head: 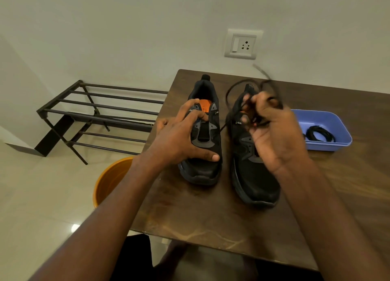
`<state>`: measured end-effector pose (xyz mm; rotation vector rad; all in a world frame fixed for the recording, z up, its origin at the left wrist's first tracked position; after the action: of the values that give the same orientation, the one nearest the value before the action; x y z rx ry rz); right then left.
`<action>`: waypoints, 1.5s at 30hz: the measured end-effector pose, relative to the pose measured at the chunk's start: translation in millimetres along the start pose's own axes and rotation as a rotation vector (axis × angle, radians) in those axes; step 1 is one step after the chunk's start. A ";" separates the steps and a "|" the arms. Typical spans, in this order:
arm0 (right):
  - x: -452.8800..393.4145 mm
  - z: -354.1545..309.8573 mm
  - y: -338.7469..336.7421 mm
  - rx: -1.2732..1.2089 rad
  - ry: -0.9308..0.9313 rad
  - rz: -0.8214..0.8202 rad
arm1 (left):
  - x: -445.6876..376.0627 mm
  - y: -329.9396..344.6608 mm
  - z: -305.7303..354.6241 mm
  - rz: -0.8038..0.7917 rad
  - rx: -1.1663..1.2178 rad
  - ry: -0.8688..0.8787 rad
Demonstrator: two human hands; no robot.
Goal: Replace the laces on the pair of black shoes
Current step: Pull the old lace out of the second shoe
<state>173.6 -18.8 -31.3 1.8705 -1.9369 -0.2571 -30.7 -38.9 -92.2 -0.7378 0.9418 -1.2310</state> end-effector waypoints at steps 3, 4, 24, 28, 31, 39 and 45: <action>-1.7 4.3 3.4 -0.192 0.044 -0.049 | 0.6 1.3 -2.0 0.013 0.009 0.009; -0.5 8.6 5.5 -0.069 -0.001 -0.032 | 0.6 2.1 -2.6 0.018 0.009 0.011; 0.3 13.8 -0.7 0.580 -0.143 0.084 | -1.2 2.2 -4.7 0.018 0.026 0.027; 1.3 26.0 -1.7 0.250 -0.054 0.197 | -3.1 4.8 -4.9 0.032 0.029 0.032; -1.3 41.6 7.7 0.153 -0.006 0.084 | -2.9 5.5 -6.9 0.037 0.094 0.045; -16.7 67.1 18.8 0.311 -0.092 0.185 | -0.5 -1.2 -6.8 0.052 0.133 0.068; -26.7 77.1 26.3 0.902 -0.658 0.084 | 3.2 -7.7 -7.7 0.115 0.129 0.085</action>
<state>116.7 -3.2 -93.4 2.4332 -2.9078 0.0729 -40.8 -43.4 -89.5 -0.5258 0.9511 -1.2165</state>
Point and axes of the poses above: each hand's wrist, its own x-axis away from the middle knuckle, its own y-axis out of the palm, z = x × y, the point moved 1 cm from there along -x, towards the middle knuckle, and after that the axes turned 10 degrees about z, right-handed, at the moved point
